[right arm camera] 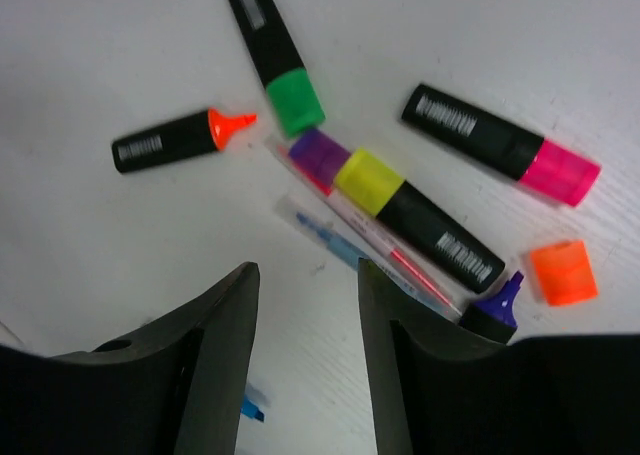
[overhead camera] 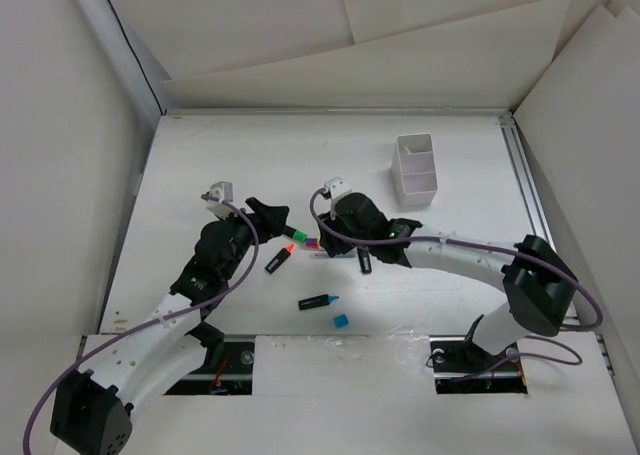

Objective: Sort the stationery into containers
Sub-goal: Place the pen in the storage box, then pick up the pen from the center of the board.

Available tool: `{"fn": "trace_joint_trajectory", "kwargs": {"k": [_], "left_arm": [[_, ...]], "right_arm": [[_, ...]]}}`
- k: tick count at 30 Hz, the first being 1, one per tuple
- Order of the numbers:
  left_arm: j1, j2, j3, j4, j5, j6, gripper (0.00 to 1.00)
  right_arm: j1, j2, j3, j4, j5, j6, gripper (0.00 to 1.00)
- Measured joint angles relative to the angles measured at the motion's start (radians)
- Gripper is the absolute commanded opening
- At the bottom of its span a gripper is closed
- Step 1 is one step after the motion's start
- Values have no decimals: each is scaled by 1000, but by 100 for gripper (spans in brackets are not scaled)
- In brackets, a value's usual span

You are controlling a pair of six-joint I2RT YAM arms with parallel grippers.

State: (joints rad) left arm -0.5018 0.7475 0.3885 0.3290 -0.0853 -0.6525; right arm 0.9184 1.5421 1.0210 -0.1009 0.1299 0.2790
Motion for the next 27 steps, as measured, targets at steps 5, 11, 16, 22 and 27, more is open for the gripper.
{"fn": "trace_joint_trajectory", "kwargs": {"k": [5,11,16,22,27], "left_arm": [[0,-46,0,-9,-29,-1,67],[0,-72,0,-33,-66,-5,68],[0,-80,0,-42,-87,-7,68],[0,-81,0,-42,-93,-8,68],[0,-82,0,-43,-92,-8,68]], "right_arm": [[5,26,-24,-66,-37,1,48],[43,178,47,-115,-41,-15,42],[57,227,58,-153,-28,-26,44],[57,239,93,-171,22,-36,44],[57,239,98,-175,49,-41,44]]}}
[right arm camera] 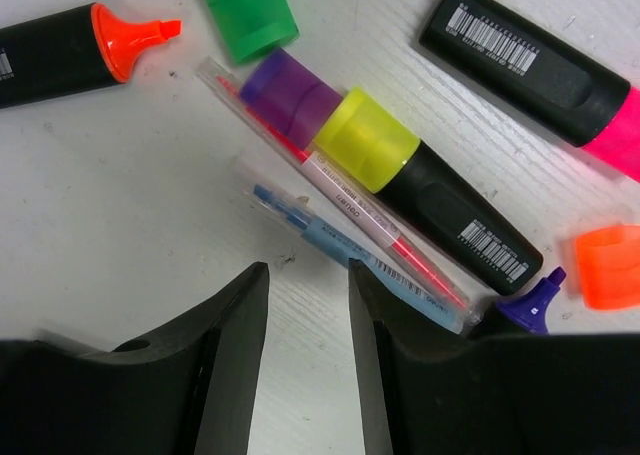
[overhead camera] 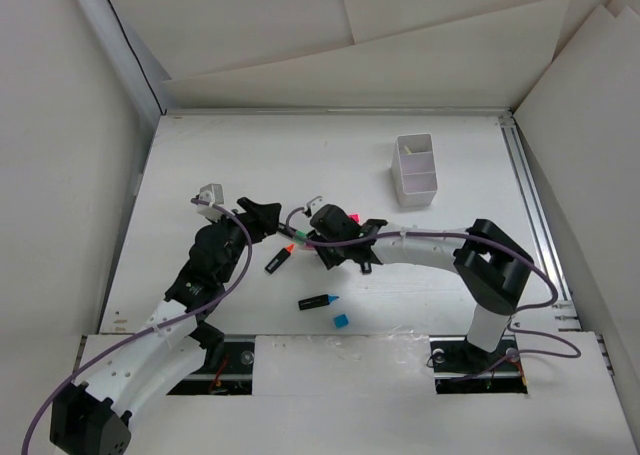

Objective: Sort the stationery into containers
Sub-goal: Pick up the pen from the center of the board.

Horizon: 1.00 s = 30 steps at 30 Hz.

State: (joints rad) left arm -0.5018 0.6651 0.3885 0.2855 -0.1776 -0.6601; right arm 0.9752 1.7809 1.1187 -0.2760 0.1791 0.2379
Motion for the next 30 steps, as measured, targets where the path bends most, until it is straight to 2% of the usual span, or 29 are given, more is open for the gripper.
{"fn": "trace_joint_trajectory", "kwargs": {"k": [14,15,20,22,26,30], "left_arm": [[0,-14,-1,-11,-11,-4,68],[0,-19,-1,-13,-14,-4,68],[0,-51,-3,-23,-39,-21,67],[0,-71,-3,-36,-60,-31,66],[0,-119,-3,-60,-104,-49,66],[0,-155,-16,-68,-129,-60,66]], "right_arm": [[0,59,45,-4,38,-14,42],[0,63,45,-4,37,-14,34],[0,77,45,-3,27,-14,26],[0,77,45,-3,22,-13,18],[0,74,37,8,-4,-4,18],[1,52,6,23,-36,6,31]]}}
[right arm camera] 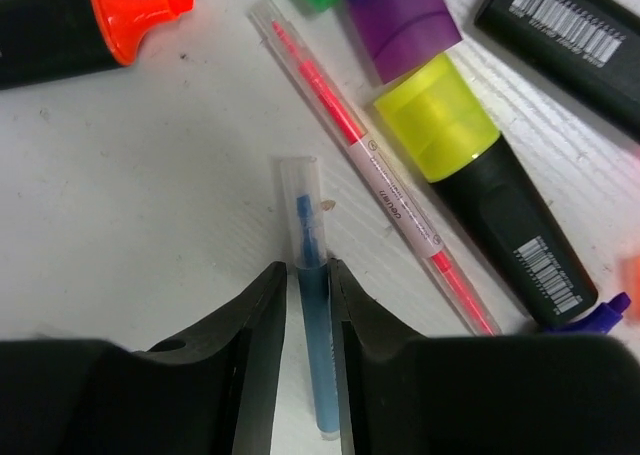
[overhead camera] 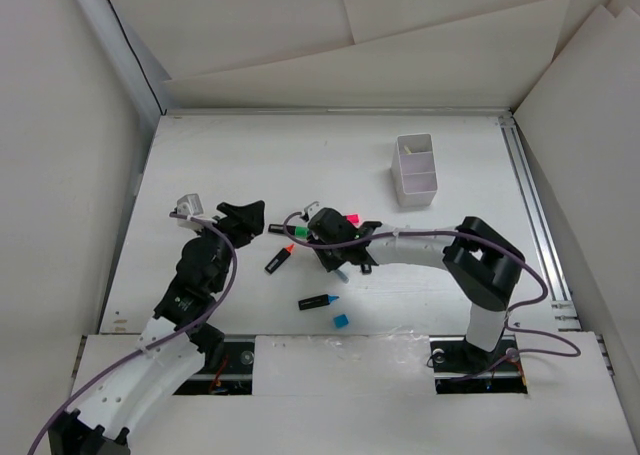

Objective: Sort the stationery into containers
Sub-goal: Pick up the pen from the center of the board, then place the pen in the storage box.

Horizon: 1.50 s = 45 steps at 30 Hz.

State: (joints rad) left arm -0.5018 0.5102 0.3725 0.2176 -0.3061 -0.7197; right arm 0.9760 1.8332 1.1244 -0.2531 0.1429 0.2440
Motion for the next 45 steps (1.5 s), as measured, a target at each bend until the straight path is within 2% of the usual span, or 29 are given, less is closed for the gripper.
{"fn": "trace_joint_trajectory", "kwargs": {"k": [12,13,17,20,24,29,33,37,41,45], "left_arm": [[0,-2,-7,-5,-8,-4,66],[0,-2,-7,-5,-8,-4,66],[0,-2,-7,-5,-2,-4,66],[0,-2,-7,-4,3,-4,66],[0,-2,-8,2,15,-4,66],[0,25,-19,39,54,4,66],[0,134,-16,93,137,24,63],[0,290,11,97,218,52,63],[0,344,14,98,294,72,63],[0,346,23,108,334,82,63]], "right_arm": [[1,36,40,0,-16,2,32],[1,39,43,0,-16,2,30],[1,41,46,0,-11,-4,12],[1,40,46,0,-11,-4,5],[1,-4,38,-2,-11,-5,3],[-22,-158,38,24,-10,-5,0],[-121,-288,38,124,39,16,0],[-283,-340,38,262,179,58,0],[-444,-324,26,432,403,90,0],[-574,-223,53,542,571,117,0]]}}
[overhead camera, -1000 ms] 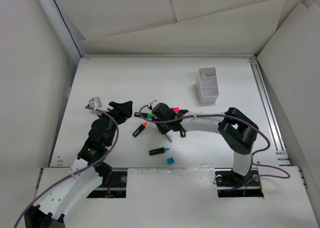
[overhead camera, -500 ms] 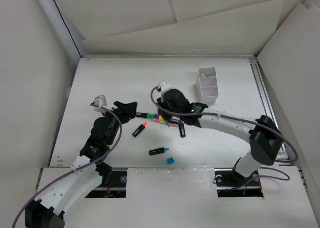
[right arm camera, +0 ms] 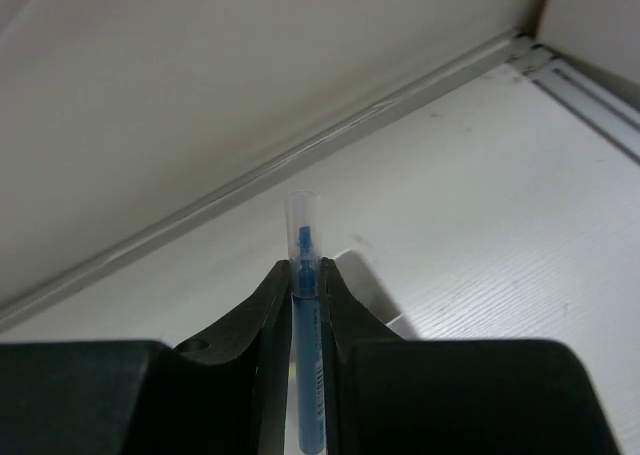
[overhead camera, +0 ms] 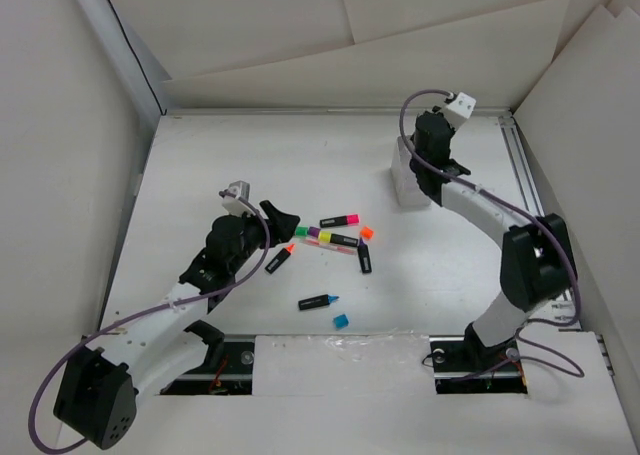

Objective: Sort the stationery into containers
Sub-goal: Place the pen in the storage box.

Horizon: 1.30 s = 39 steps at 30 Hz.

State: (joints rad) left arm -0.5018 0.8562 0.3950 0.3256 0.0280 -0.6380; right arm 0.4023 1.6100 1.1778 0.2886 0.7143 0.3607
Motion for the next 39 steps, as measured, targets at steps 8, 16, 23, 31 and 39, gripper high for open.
{"fn": "trace_joint_trajectory", "kwargs": {"k": [8,16,23,31,39], "left_arm": [[0,10,6,31,27,5,63],[0,37,6,30,27,6,63],[0,46,6,35,27,6,63],[0,42,6,37,24,6,63],[0,26,6,33,21,6,63]], "right_arm": [[-99,245,175,38,158,-25,0],[-99,339,234,98,200,-94,0],[-94,358,232,116,210,-109,0],[-60,358,213,145,219,-111,10],[-39,354,162,149,237,-103,34]]}}
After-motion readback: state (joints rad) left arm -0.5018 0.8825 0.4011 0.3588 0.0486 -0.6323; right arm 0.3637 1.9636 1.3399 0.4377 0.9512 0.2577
